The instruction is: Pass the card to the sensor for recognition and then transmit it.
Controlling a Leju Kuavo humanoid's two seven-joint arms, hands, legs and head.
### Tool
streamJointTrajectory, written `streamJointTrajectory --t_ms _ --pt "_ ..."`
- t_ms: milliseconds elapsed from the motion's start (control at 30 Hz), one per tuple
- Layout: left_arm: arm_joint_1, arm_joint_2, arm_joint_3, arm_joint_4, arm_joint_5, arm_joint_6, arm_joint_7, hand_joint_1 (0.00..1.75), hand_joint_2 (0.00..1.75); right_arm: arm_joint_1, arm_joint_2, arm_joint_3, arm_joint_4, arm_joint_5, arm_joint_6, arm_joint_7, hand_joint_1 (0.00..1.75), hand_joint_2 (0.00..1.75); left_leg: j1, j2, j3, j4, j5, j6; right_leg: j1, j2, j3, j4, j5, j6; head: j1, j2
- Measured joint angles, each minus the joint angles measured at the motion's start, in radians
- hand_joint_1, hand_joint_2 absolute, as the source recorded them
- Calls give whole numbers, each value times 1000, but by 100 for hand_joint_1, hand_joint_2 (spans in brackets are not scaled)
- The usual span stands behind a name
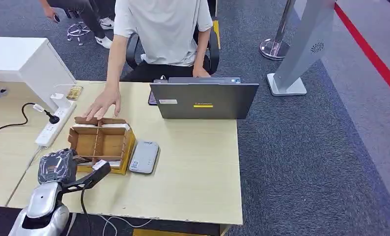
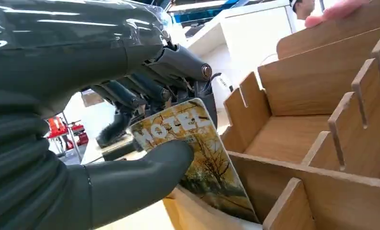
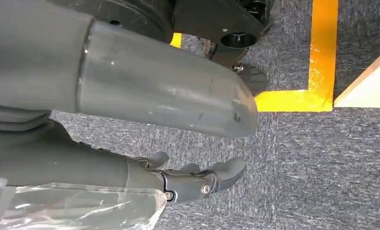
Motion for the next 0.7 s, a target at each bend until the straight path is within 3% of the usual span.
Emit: streamJointTrajectory --t_ms 433,700 --pt "1 -1 0 -28 11 86 -18 175 175 0 0 -10 0 2 1 -8 0 0 0 -1 0 0 0 0 0 0 0 0 0 0 0 0" --pt "-58 -1 -29 -174 30 142 -71 175 175 0 0 -27 0 0 1 -26 0 0 0 -1 0 1 0 0 0 -1 0 0 0 0 0 0"
